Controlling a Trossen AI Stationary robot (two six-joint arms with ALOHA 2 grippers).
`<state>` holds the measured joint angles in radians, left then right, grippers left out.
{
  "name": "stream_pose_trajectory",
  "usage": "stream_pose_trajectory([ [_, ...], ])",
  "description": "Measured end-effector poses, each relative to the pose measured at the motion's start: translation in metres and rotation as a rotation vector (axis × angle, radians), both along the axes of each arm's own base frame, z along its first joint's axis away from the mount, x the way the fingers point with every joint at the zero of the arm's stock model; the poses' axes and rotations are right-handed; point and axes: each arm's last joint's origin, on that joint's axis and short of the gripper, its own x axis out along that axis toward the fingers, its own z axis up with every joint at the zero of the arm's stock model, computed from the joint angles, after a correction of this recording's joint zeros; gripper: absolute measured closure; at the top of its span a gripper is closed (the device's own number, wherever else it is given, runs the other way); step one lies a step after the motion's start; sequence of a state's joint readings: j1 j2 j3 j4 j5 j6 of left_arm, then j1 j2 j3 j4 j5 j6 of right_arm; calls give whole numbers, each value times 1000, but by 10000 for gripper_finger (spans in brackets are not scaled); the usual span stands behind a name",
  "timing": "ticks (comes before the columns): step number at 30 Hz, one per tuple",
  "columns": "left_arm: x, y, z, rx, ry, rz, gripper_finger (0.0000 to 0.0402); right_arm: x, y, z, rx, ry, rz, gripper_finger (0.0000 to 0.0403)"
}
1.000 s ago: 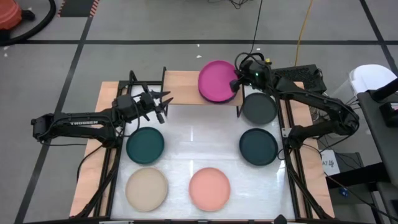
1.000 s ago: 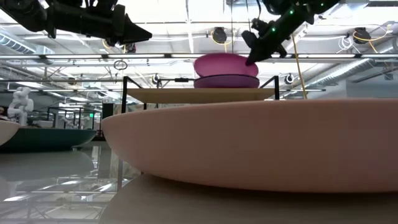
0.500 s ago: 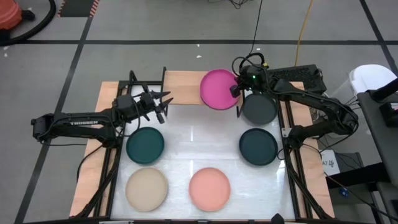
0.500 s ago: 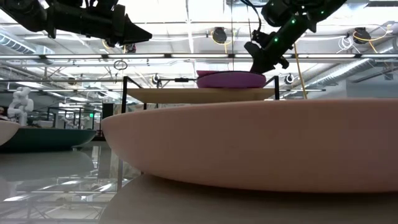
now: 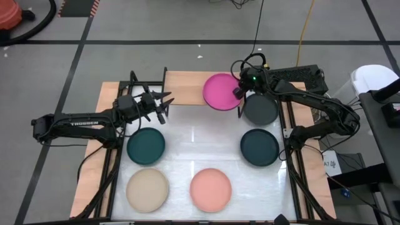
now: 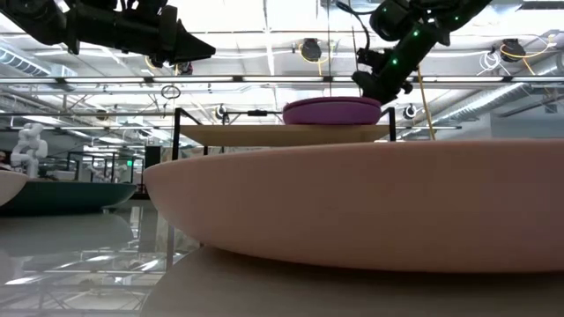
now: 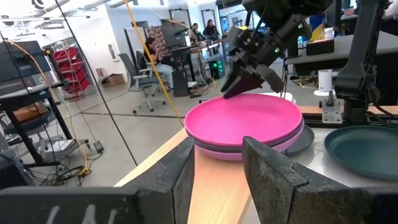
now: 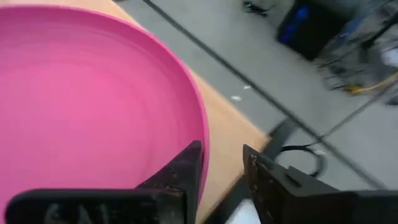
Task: Place and stack plates onto a shelf
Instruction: Stack the pink plate on top of the black plate on the shelf, then stack the green plate on top of the pink plate on the shelf
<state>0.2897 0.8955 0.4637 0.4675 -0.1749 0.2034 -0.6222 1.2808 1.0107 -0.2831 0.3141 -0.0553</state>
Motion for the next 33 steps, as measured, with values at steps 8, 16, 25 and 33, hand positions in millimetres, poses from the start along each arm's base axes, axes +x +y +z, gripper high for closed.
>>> stream_pose_trajectory([
  [8,0,0,0,-3,-1,0,261,-4,-1,6,-99,53,-50,285],
  [16,0,-1,0,-3,-1,-5,261,-4,17,30,-151,-91,37,285],
  [25,2,-6,-4,-9,41,-32,261,-9,52,54,-66,-297,292,289],
  [33,9,-22,9,-34,259,-117,261,-6,91,31,-36,-401,480,293],
])
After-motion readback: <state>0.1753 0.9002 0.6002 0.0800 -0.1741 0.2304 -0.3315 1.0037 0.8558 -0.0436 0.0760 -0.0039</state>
